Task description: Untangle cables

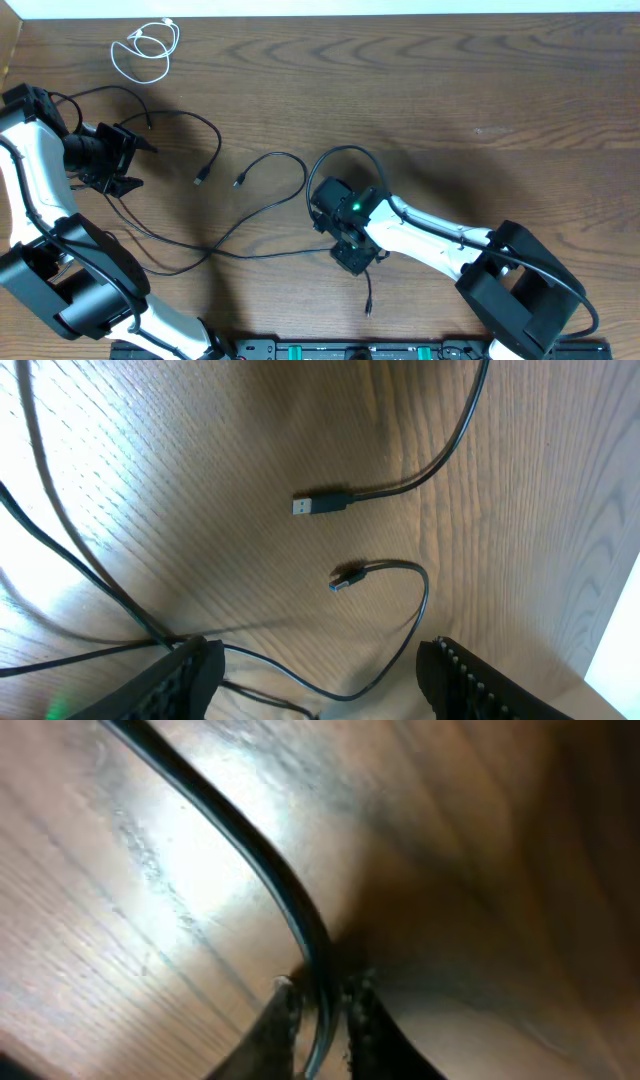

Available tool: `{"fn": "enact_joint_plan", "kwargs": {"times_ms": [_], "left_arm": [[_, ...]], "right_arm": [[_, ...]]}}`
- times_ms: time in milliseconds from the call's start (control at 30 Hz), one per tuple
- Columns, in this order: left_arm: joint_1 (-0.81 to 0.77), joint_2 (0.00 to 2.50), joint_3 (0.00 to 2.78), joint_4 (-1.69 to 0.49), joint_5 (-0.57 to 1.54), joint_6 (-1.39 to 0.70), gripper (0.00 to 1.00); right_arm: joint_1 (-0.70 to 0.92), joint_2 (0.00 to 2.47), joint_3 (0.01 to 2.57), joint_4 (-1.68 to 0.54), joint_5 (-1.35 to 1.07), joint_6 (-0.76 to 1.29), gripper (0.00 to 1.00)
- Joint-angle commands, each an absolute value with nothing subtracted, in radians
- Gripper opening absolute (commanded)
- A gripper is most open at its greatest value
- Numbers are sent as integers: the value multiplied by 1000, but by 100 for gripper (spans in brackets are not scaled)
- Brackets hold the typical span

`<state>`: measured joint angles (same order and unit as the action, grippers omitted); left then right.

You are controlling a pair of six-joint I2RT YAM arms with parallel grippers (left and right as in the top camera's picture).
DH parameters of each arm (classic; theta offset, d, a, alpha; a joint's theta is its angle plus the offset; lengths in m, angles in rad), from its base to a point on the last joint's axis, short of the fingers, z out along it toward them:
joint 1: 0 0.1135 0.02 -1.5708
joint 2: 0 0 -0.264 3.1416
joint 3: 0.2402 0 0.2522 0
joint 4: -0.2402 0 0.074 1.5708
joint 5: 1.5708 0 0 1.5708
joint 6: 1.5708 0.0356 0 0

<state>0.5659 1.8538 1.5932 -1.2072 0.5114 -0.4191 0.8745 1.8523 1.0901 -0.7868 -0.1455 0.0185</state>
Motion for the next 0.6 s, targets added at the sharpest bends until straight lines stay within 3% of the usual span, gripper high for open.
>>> {"fn": "enact_joint_plan", "kwargs": {"times_ms": [0,367,567], "left_arm": [[566,1842,1595,-1213,513,-421,68],[566,1842,1595,-1213,513,-421,68],[566,1842,1594,-1213,513,-421,68]], "right_arm": [[878,1859,1068,-777,-186,7,2],[842,1859,1332,-892,-88,31,1],[846,1859,1436,-902,-82,-118,1]]}}
